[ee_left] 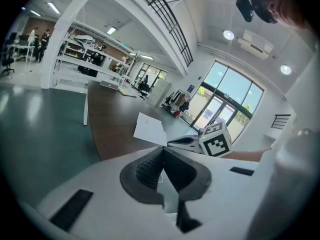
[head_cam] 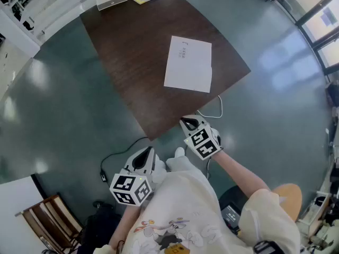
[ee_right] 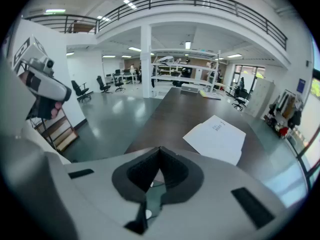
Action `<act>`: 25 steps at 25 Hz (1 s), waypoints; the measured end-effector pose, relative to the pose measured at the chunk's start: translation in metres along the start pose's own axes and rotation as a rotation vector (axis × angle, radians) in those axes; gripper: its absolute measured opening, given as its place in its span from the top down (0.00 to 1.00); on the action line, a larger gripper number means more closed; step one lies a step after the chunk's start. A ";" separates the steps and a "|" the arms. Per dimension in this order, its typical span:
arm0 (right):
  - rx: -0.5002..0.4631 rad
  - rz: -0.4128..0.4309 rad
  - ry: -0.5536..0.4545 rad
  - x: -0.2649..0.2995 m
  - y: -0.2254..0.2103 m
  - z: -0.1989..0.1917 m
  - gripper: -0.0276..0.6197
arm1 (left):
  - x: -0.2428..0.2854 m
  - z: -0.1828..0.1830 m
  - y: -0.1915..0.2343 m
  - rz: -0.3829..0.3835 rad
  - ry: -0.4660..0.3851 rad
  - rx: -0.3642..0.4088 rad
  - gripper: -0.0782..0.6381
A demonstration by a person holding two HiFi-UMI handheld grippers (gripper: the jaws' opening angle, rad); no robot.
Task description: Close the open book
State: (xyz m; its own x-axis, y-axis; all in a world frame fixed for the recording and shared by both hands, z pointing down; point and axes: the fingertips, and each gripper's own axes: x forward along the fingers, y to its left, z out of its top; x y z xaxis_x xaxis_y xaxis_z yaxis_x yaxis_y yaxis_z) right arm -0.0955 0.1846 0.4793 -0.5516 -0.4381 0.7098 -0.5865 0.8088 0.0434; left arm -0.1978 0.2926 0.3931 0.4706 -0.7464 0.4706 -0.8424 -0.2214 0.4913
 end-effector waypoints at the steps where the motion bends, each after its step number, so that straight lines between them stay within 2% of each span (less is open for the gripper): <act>1: 0.052 -0.010 -0.025 -0.015 0.000 -0.003 0.95 | 0.004 -0.001 -0.010 -0.001 0.005 0.015 0.88; 5: 0.241 -0.038 -0.113 -0.069 0.010 -0.011 0.95 | 0.016 -0.009 -0.037 -0.002 0.036 0.057 0.88; 8: 0.320 -0.050 -0.155 -0.093 0.026 -0.015 0.95 | 0.025 -0.016 -0.047 -0.001 0.065 0.081 0.88; 14: 0.386 -0.094 -0.214 -0.106 0.034 -0.016 0.95 | 0.034 -0.023 -0.052 0.013 0.099 0.109 0.88; 19: 0.446 -0.077 -0.251 -0.114 0.026 -0.014 0.95 | 0.039 -0.028 -0.060 0.018 0.102 0.111 0.88; 25: 0.487 -0.075 -0.258 -0.128 0.004 -0.029 0.95 | 0.046 -0.027 -0.077 0.045 0.097 0.100 0.88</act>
State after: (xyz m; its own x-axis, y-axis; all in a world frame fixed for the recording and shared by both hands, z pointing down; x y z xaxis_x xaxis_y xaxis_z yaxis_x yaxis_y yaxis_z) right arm -0.0107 0.2551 0.4090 -0.5891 -0.6188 0.5197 -0.8025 0.5234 -0.2865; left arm -0.1041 0.2918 0.3969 0.4505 -0.6939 0.5617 -0.8831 -0.2539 0.3946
